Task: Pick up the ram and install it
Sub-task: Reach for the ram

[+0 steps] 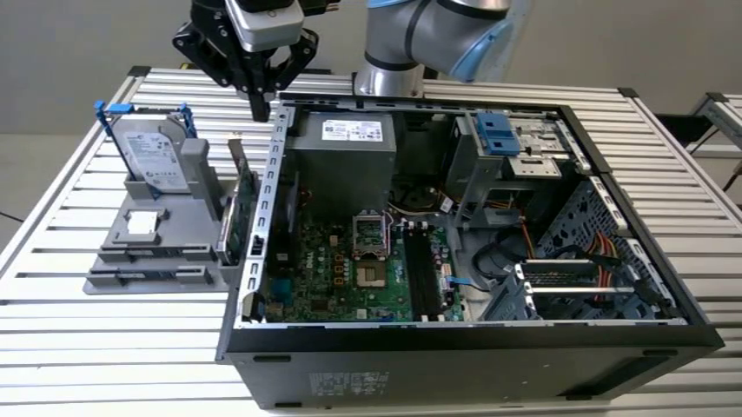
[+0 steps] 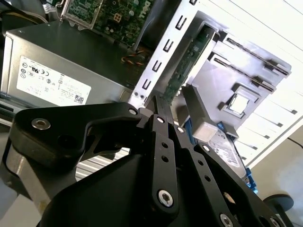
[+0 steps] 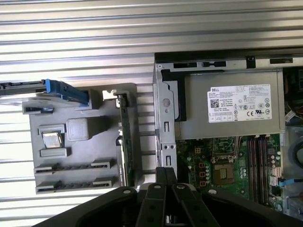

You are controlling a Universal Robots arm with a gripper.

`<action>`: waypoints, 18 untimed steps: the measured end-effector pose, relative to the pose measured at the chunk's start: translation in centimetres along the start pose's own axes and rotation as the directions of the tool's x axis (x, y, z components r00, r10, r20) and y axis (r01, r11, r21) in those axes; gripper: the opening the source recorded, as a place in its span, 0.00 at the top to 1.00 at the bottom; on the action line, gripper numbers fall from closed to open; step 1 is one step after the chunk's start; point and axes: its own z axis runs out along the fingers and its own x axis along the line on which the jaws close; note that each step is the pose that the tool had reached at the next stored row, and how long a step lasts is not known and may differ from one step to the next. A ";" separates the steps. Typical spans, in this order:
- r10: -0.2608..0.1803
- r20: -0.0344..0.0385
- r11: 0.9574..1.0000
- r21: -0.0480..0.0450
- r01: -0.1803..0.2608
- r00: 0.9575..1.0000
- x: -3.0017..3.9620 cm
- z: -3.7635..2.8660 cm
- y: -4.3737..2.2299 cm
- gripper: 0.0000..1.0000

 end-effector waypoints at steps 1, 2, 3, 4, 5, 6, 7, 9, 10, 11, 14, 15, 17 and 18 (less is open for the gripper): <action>0.000 0.000 1.000 0.000 0.000 1.000 0.05 0.00 -0.01 1.00; 0.000 0.000 1.000 0.000 0.000 1.000 0.10 0.00 -0.02 1.00; 0.000 0.000 1.000 0.000 0.000 1.000 0.16 -0.01 -0.03 1.00; 0.000 0.000 1.000 0.000 0.000 1.000 0.22 -0.01 -0.04 1.00; 0.000 0.000 1.000 0.000 0.000 1.000 0.27 -0.01 -0.05 1.00; 0.000 0.000 1.000 0.000 0.000 1.000 0.33 -0.01 -0.06 1.00; 0.000 0.000 1.000 0.000 0.000 1.000 0.38 -0.01 -0.07 1.00; 0.000 0.000 1.000 0.000 0.000 1.000 0.48 -0.01 -0.08 1.00; 0.000 0.000 1.000 0.000 0.000 1.000 0.54 -0.02 -0.09 1.00; 0.000 0.000 1.000 0.000 0.000 1.000 0.59 -0.02 -0.10 1.00; 0.000 0.000 1.000 0.000 0.000 1.000 0.75 -0.03 -0.12 1.00; 0.000 0.000 1.000 0.000 0.000 1.000 0.82 -0.03 -0.14 1.00; 0.000 0.000 1.000 0.000 0.000 1.000 0.92 -0.02 -0.15 1.00; 0.000 0.000 1.000 0.000 0.000 1.000 0.96 -0.03 -0.15 1.00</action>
